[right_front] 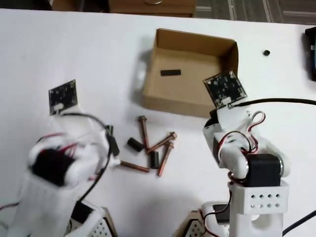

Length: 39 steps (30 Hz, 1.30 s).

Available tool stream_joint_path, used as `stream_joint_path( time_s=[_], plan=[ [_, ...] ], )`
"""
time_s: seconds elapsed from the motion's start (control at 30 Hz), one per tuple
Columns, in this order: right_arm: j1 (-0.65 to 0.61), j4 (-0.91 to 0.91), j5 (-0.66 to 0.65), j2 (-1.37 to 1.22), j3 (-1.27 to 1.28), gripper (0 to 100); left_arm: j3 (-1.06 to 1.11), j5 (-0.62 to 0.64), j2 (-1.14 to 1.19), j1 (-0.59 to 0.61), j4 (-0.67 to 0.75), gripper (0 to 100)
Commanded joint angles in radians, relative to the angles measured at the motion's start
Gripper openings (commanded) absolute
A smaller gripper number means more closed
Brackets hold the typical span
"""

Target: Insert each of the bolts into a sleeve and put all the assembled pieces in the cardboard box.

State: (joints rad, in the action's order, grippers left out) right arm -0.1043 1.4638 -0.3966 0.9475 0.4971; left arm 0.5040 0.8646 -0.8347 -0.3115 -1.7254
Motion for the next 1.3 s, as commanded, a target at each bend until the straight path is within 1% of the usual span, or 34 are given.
stream_joint_path(
  time_s=[0.0,0.07,0.13,0.27,0.37,0.4,0.47,0.53,0.57,0.63,0.7,0.77,0.9,0.97,1.07,1.17,1.27],
  plan=[
    [0.008,-0.025,0.018,-0.001,-0.017,2.0,0.099,0.055,0.094,-0.044,0.110,2],
    [0.013,-0.019,0.043,-0.031,-0.006,2.0,0.102,0.057,0.097,-0.066,0.155,2],
    [0.016,-0.019,0.077,-0.056,-0.006,1.9,0.099,0.058,0.095,-0.084,0.167,2],
    [0.008,-0.027,0.101,-0.087,-0.009,1.9,0.108,0.115,0.089,-0.063,0.175,2],
    [0.008,-0.044,0.101,-0.107,-0.009,1.9,0.189,0.123,0.091,-0.064,0.276,3],
    [0.008,-0.048,0.101,-0.113,-0.009,1.9,0.229,0.123,0.091,-0.064,0.324,5],
    [0.008,-0.068,0.101,-0.125,-0.009,1.9,0.282,0.124,0.091,-0.072,0.400,13],
    [0.008,-0.082,0.101,-0.139,-0.009,1.9,0.291,0.126,0.091,-0.109,0.433,21],
    [0.010,-0.084,0.101,-0.147,-0.009,1.9,0.300,0.141,0.094,-0.120,0.440,25],
    [0.010,-0.087,0.101,-0.159,-0.009,1.9,0.348,0.224,0.110,-0.129,0.480,28],
    [0.013,-0.099,0.101,-0.173,-0.009,1.9,0.390,0.296,0.138,-0.123,0.534,27],
    [0.015,-0.104,0.101,-0.182,-0.009,1.9,0.398,0.350,0.149,-0.117,0.528,24],
    [0.016,-0.104,0.101,-0.199,-0.009,1.9,0.450,0.358,0.150,-0.083,0.476,18],
    [0.015,-0.116,0.101,-0.211,-0.009,1.9,0.452,0.361,0.158,-0.046,0.457,16],
    [0.008,-0.153,0.101,-0.229,-0.009,1.9,0.479,0.362,0.187,0.012,0.465,12],
    [0.008,-0.168,0.101,-0.246,-0.011,1.9,0.479,0.391,0.242,0.091,0.485,10],
    [0.008,-0.162,0.101,-0.263,-0.011,1.9,0.470,0.393,0.273,0.089,0.499,10]
  ],
)
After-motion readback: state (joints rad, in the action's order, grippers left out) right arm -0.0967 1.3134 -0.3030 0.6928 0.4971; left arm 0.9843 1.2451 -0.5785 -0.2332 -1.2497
